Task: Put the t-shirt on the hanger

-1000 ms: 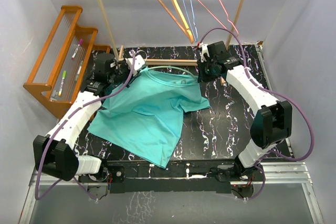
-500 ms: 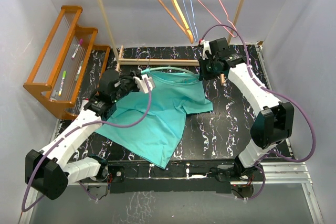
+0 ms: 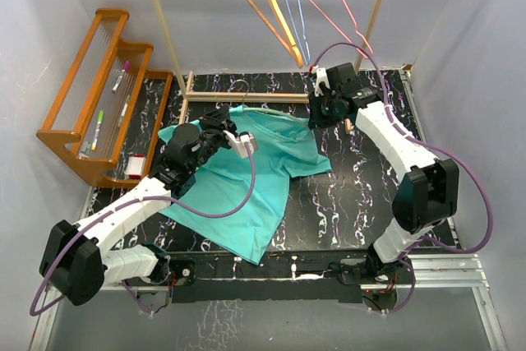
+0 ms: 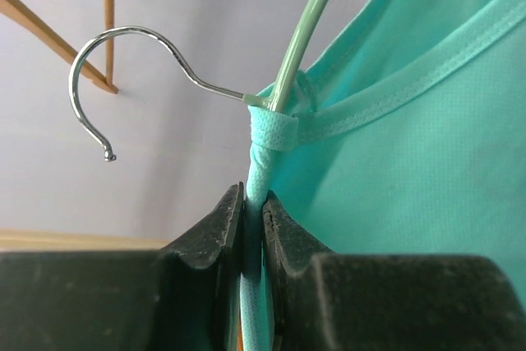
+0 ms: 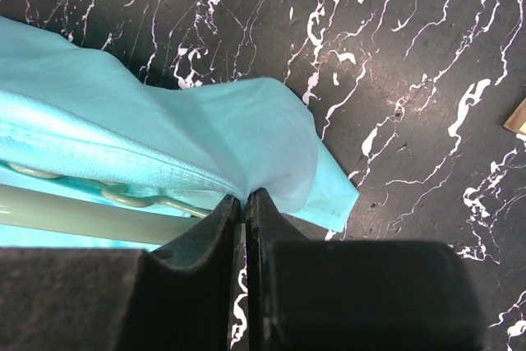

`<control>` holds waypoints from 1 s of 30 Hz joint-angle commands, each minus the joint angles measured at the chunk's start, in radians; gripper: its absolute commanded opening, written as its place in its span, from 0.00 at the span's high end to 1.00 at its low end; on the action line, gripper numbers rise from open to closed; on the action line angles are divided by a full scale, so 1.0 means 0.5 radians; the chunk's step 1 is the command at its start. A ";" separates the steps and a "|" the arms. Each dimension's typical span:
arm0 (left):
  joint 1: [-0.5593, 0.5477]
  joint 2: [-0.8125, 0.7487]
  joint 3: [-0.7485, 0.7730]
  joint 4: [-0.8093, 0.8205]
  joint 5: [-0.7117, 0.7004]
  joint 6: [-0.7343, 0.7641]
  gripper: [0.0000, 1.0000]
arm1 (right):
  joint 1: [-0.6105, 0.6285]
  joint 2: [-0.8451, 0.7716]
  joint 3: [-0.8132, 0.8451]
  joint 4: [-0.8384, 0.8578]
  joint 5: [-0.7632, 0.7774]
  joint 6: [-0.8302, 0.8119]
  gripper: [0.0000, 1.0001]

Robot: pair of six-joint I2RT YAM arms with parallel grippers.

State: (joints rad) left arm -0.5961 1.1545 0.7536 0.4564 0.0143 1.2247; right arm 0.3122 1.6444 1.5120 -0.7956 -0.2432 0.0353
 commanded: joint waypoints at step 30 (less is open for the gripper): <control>0.120 0.131 0.105 0.844 -0.204 0.193 1.00 | -0.022 -0.139 -0.375 0.103 0.079 -0.037 0.92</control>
State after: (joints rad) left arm -0.5720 1.2591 0.7982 0.6106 -0.0273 1.2755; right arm 0.3130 1.6363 1.3273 -0.7036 -0.2417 0.0284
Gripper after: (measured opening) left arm 0.098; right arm 0.087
